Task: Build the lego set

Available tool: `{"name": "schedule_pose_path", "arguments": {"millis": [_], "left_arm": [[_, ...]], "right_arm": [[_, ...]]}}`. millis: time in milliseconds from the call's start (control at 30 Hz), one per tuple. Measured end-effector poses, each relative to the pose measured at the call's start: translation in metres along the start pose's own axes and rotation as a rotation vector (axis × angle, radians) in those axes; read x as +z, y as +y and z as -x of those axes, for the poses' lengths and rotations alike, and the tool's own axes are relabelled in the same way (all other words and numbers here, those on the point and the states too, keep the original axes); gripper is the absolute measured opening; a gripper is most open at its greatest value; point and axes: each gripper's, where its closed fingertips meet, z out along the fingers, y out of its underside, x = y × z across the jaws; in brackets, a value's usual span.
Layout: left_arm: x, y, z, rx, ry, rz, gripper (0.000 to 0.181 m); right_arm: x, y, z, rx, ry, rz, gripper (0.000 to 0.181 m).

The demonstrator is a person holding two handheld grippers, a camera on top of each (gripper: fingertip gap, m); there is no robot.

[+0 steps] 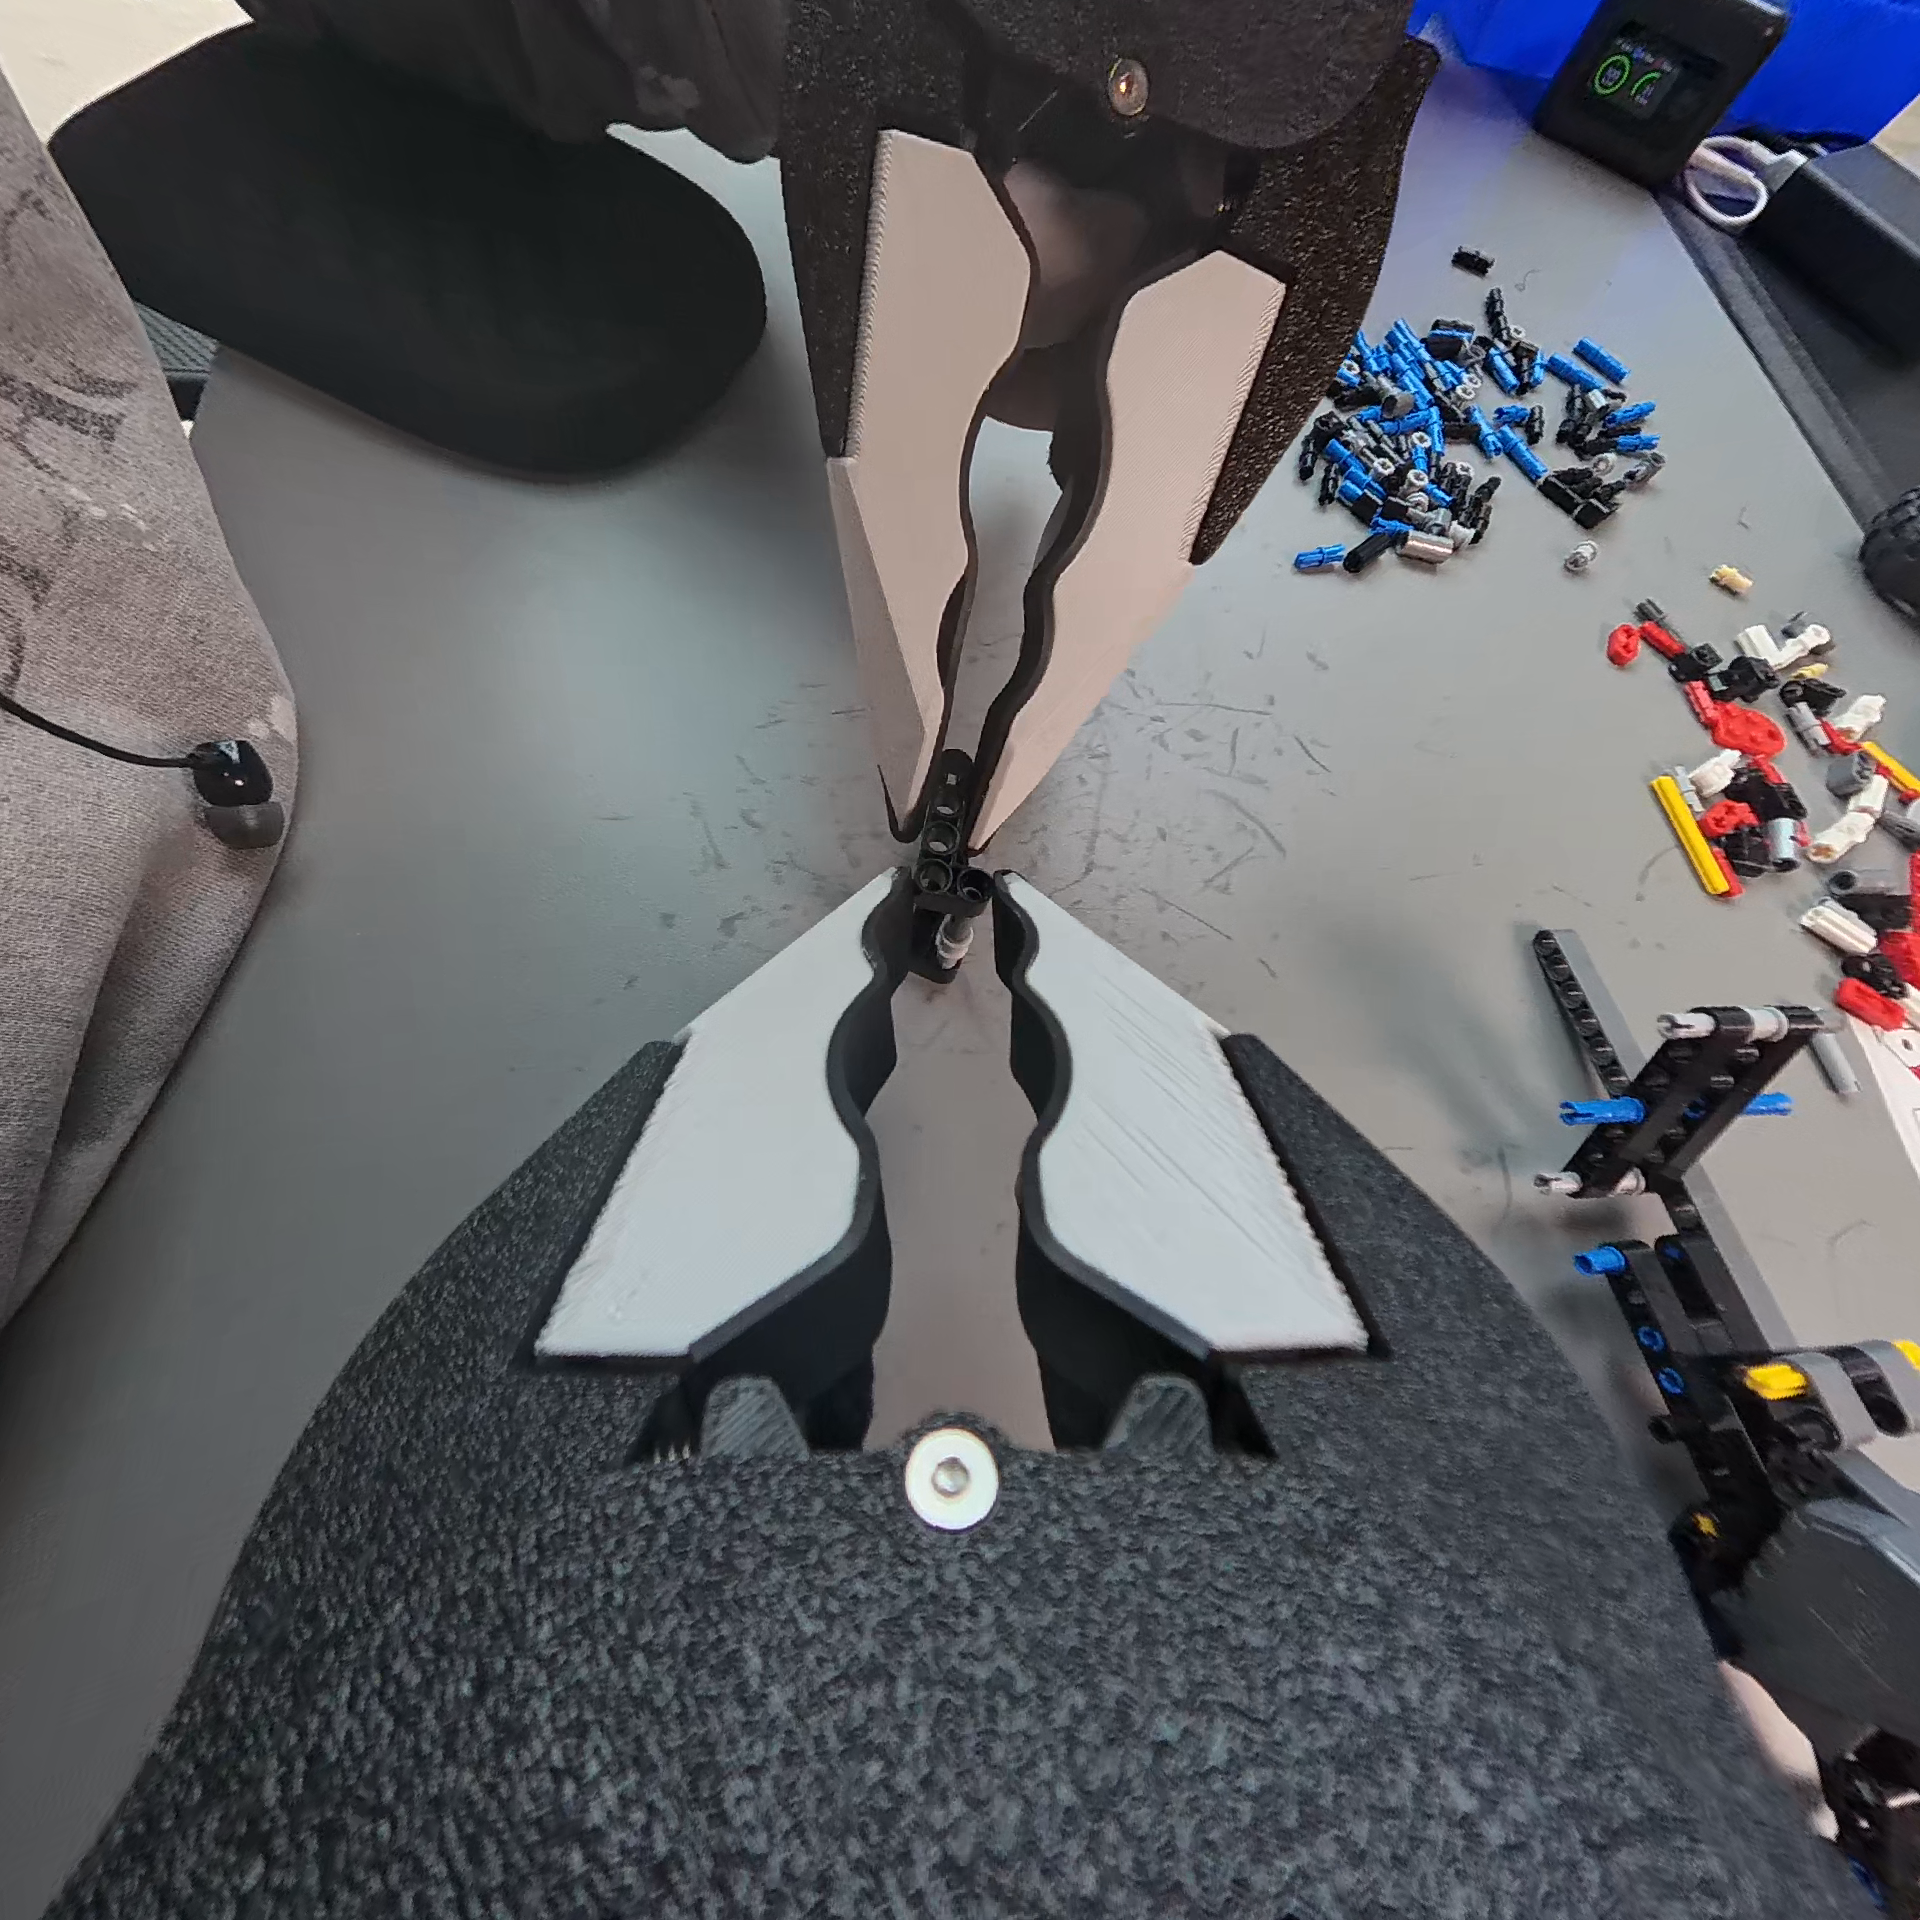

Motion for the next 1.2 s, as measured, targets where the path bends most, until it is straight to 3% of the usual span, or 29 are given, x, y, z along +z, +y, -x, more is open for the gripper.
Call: {"name": "schedule_pose_path", "arguments": {"millis": [33,500,1200], "left_arm": [[-0.0002,-0.0003,-0.0001,0.003,0.004,0.002,0.010],[0.0006,0.0024,0.0011,0.032,0.059,0.022,0.010],[0.0011,0.0057,0.0069,0.113,0.197,0.143,0.010]], "right_arm": [[-0.0003,-0.0003,0.0000,0.001,0.002,0.000,0.015],[0.0010,0.0005,-0.0002,0.029,0.025,0.006,0.015],[0.0022,0.0016,-0.0044,0.282,0.169,-0.044,0.015]]}}
